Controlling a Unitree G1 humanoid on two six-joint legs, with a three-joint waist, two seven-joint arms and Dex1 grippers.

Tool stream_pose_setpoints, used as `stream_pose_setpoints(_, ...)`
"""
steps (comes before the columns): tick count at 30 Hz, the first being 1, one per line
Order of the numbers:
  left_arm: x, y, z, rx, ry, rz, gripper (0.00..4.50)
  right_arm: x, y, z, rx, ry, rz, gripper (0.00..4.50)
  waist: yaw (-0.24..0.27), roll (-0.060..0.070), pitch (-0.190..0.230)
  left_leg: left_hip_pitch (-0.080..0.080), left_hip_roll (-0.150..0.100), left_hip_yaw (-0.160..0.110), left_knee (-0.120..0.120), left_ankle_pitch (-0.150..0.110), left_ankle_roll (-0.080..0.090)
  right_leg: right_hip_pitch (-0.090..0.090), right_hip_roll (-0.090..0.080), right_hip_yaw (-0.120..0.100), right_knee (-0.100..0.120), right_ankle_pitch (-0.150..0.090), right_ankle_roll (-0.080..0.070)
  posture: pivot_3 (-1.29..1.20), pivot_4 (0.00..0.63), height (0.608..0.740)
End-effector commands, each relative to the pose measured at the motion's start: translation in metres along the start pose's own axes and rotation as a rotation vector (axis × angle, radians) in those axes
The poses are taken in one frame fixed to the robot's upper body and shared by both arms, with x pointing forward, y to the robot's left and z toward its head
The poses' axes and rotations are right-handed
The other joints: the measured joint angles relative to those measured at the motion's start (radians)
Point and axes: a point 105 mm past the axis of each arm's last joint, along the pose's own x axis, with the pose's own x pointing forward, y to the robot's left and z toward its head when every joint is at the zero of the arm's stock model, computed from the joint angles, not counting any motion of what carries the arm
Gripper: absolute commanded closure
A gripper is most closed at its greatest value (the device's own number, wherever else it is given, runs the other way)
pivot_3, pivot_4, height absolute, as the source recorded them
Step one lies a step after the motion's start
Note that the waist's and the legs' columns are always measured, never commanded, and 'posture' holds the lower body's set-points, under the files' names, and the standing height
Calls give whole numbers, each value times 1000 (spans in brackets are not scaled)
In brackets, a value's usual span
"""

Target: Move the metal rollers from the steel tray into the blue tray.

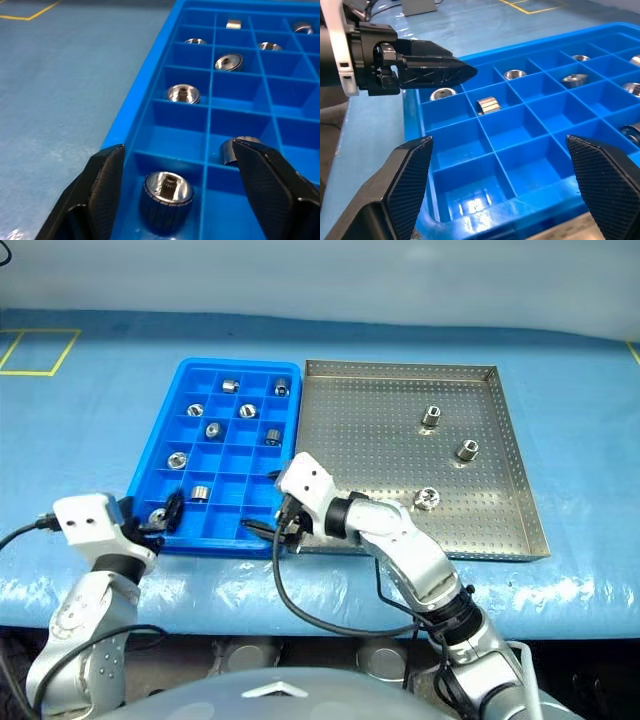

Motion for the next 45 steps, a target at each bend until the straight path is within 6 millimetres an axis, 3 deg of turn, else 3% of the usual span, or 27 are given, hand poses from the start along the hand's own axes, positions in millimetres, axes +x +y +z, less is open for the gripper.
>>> stream_pose_setpoints(1, 7, -26, 14, -12, -71, -145, 52, -19, -23, 14, -6, -48, -166, 0, -13, 0, 0, 0, 0, 0, 0, 0, 0, 0, 0, 0, 0, 0, 0, 23, 150, 740)
stream_pose_setpoints(4, 13, -53, 21, 34, -113, -288, 52, -41, -56, 11, 18, -30, -408, 0, -32, 0, 0, -1, 0, 0, 0, 0, 0, 0, 0, 0, 0, 0, 0, -29, 150, 740)
stream_pose_setpoints(8, 19, -85, 16, 100, -116, -470, 52, -78, -92, -7, 71, 42, -712, 0, -57, 1, 0, -1, 0, 1, -1, 0, 0, -1, 0, 1, 0, 0, 0, -86, 150, 740)
stream_pose_setpoints(13, 23, -116, 6, 142, -98, -658, 52, -108, -102, -24, 128, 97, -875, 0, -102, 1, 0, -1, 0, 3, -1, -1, 1, -2, 0, 3, 0, 0, 0, -170, 150, 740)
stream_pose_setpoints(21, 9, -146, -6, 268, -62, -899, 52, -120, -99, -49, 255, 175, -953, 0, -163, 2, 0, -1, 0, 4, -1, -1, 1, -2, 1, 5, 1, 0, 0, -194, 150, 740)
stream_pose_setpoints(31, -9, -151, -12, 245, -18, -1000, 52, -101, -95, -67, 323, 238, -884, 0, -184, 2, 0, 0, 0, 4, -1, -1, 2, -2, 2, 6, 0, 0, 1, -147, 150, 740)
stream_pose_setpoints(34, -10, -148, -12, 245, -17, -982, 0, -98, -97, -72, 314, 263, -884, 649, -177, 2, 0, -1, 0, 4, -1, -1, 2, -2, 1, 6, 0, 0, 1, -135, 150, 740)
stream_pose_setpoints(41, -9, -142, -6, 218, -54, -913, 0, -91, -98, -69, 305, 262, -858, 2797, -165, 2, 0, -1, 0, 4, -1, -1, 2, -2, 1, 6, 0, 0, 1, -89, 150, 740)
stream_pose_setpoints(45, -2, -129, 10, 186, -127, -794, 0, -73, -99, -49, 246, 213, -802, 2794, -150, 2, 0, -1, 0, 4, -1, -1, 2, -2, 1, 6, 0, 0, 1, -52, 150, 740)
